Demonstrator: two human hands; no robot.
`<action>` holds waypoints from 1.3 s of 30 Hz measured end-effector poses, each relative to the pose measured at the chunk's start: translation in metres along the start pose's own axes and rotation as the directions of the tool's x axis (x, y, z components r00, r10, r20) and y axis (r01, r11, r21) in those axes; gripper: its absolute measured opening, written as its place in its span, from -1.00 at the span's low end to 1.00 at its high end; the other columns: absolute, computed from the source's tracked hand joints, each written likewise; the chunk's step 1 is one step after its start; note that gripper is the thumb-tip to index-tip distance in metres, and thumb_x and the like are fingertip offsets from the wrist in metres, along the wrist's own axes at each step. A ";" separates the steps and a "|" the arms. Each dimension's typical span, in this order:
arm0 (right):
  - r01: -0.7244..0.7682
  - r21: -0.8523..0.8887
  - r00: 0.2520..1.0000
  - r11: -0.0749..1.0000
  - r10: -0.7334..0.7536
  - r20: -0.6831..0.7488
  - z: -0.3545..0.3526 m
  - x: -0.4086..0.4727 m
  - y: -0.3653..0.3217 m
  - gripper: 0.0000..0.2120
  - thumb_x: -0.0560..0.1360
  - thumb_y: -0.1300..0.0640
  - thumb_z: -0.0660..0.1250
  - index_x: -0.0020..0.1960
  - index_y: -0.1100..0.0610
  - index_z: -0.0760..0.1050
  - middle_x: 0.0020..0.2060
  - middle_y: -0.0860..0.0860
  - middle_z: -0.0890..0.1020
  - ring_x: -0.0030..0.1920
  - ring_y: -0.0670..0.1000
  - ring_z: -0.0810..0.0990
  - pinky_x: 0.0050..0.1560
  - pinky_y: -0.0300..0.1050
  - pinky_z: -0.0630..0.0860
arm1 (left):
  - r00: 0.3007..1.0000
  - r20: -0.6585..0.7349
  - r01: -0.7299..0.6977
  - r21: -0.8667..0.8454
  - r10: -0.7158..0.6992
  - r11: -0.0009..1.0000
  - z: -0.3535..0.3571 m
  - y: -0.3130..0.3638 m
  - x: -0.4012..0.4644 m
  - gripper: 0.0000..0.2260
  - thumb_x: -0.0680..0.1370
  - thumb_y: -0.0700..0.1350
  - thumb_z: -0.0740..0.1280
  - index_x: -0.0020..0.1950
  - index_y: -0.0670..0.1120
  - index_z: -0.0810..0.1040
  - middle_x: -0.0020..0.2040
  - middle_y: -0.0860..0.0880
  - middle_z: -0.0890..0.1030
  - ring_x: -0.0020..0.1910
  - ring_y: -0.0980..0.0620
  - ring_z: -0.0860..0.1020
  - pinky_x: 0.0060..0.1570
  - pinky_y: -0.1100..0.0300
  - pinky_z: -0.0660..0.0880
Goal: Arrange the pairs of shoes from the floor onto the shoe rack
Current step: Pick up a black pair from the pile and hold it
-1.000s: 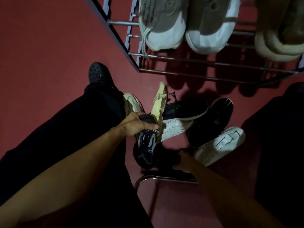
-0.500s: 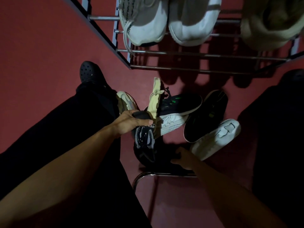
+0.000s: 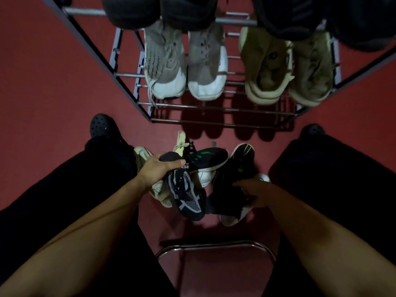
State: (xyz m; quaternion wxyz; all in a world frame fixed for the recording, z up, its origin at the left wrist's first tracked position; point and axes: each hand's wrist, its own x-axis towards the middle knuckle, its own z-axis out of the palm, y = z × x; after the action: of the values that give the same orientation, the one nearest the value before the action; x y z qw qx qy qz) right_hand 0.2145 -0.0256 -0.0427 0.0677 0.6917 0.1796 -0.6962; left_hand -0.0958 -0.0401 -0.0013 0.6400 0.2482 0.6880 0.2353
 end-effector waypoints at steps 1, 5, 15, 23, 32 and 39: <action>0.009 0.076 1.000 0.997 -0.008 -0.012 -0.002 -0.001 0.000 -0.83 0.61 0.20 0.28 -0.13 0.23 0.51 -0.29 0.09 0.57 -0.22 0.02 0.51 -0.20 -0.11 0.47 | 1.000 0.009 -0.012 0.015 0.012 1.000 0.002 0.005 -0.002 -0.62 0.38 -0.07 0.63 0.12 -0.16 0.67 -0.06 -0.12 0.76 -0.08 -0.10 0.75 -0.04 0.13 0.66; 0.077 0.458 0.996 0.886 -0.085 -0.005 0.007 -0.007 -0.014 -0.87 0.61 0.22 0.27 -0.04 0.27 0.54 -0.22 0.16 0.63 -0.23 0.07 0.60 -0.31 -0.12 0.61 | 0.997 -0.005 -0.077 0.172 0.079 0.982 0.003 0.010 -0.001 -0.61 0.37 -0.05 0.64 0.11 -0.15 0.67 -0.05 -0.09 0.76 -0.06 -0.07 0.74 -0.05 0.18 0.68; 0.260 0.097 0.965 0.961 -0.262 0.007 0.034 0.005 -0.038 -0.68 0.61 0.09 0.32 0.31 0.20 0.50 0.12 0.14 0.64 -0.01 0.07 0.63 0.05 -0.05 0.56 | 0.983 -0.177 0.024 0.380 0.048 0.925 -0.020 -0.003 0.021 -0.52 0.28 0.11 0.67 0.06 -0.03 0.58 -0.13 0.10 0.68 -0.16 0.10 0.67 -0.08 0.17 0.61; 0.460 -0.211 0.882 0.863 -0.471 -0.002 0.086 0.075 -0.055 -0.29 0.42 0.04 0.54 0.43 0.23 0.30 0.24 0.10 0.54 0.22 0.12 0.56 0.29 0.18 0.51 | 0.978 -0.202 0.093 0.256 -0.040 0.962 -0.037 -0.025 0.036 -0.46 0.36 0.03 0.64 0.18 -0.10 0.49 -0.06 0.05 0.64 -0.05 0.03 0.65 0.03 0.16 0.59; 0.394 -0.287 0.912 0.873 -0.411 0.002 0.110 0.110 -0.061 -0.25 0.37 -0.10 0.55 0.40 0.19 0.35 0.25 0.09 0.56 0.22 0.17 0.57 0.29 0.13 0.52 | 0.948 -0.304 0.061 -0.105 -0.091 0.993 -0.043 -0.057 0.060 -0.46 0.46 -0.11 0.58 0.36 -0.08 0.44 0.09 -0.01 0.64 -0.08 0.09 0.69 -0.28 0.34 0.60; 0.335 -0.299 0.934 0.893 -0.356 -0.016 0.111 0.135 -0.043 -0.13 0.26 -0.18 0.56 0.40 0.17 0.31 0.23 0.04 0.55 0.25 0.14 0.55 0.27 0.07 0.51 | 0.926 -0.318 0.168 -0.135 -0.203 0.976 -0.042 -0.088 0.061 -0.71 0.50 -0.03 0.53 0.20 0.03 0.61 0.08 0.01 0.73 0.00 0.05 0.71 0.15 0.08 0.62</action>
State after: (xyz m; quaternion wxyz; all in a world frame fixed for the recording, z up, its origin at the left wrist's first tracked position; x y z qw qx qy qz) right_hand 0.0909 -0.0031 -0.1719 0.0376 0.6552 0.4025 -0.6381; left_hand -0.1452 -0.0681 -0.1013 0.5474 0.1049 0.7924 0.2477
